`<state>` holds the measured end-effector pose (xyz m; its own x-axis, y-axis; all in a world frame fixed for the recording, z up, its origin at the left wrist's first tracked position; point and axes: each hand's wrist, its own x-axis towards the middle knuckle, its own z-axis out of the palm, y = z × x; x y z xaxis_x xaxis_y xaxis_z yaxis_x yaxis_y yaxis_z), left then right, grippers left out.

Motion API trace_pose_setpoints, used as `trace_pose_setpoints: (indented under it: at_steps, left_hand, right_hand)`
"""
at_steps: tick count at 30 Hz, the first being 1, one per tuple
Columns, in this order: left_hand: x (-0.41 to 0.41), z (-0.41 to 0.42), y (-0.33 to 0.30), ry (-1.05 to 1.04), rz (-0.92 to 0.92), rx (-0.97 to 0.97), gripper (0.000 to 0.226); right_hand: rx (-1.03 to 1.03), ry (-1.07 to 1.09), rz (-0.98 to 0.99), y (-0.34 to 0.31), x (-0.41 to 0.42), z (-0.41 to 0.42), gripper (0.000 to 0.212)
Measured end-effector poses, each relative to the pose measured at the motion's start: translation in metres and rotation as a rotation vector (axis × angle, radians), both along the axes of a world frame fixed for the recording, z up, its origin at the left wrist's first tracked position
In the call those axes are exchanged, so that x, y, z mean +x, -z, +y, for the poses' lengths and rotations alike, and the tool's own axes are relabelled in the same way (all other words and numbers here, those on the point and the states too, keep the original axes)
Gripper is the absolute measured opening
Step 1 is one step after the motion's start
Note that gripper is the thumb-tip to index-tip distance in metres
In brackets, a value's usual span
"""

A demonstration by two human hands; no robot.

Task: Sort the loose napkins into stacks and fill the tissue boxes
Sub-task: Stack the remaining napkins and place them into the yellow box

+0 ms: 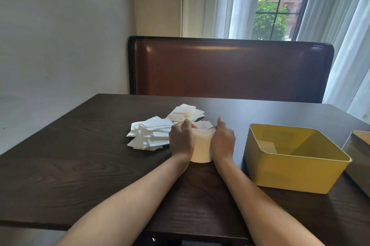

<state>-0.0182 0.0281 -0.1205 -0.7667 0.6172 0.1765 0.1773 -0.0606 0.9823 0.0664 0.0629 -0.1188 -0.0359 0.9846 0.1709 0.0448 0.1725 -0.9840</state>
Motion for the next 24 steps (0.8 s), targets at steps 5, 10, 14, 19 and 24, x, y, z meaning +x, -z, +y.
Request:
trace_pose_setpoints:
  at_steps: [5,10,14,19,24]
  left_hand:
    - [0.009,-0.01,-0.01,-0.083,-0.058,0.046,0.048]
    - [0.007,-0.021,-0.029,-0.153,-0.047,0.174,0.053]
    - [0.014,-0.028,-0.051,-0.091,-0.14,0.235,0.063]
    - [0.033,-0.038,-0.072,0.104,-0.162,0.249,0.07]
    - [0.059,-0.045,-0.091,0.285,-0.02,0.202,0.06]
  right_hand:
    - [0.026,0.011,0.054,-0.003,0.003,-0.011,0.061]
    - [0.2,-0.016,0.028,-0.014,0.009,-0.033,0.046]
    - [0.382,0.024,-0.079,-0.029,0.017,-0.053,0.039]
    - [0.449,0.104,-0.116,-0.059,0.041,-0.054,0.041]
    - [0.398,0.153,-0.193,-0.093,0.074,-0.037,0.053]
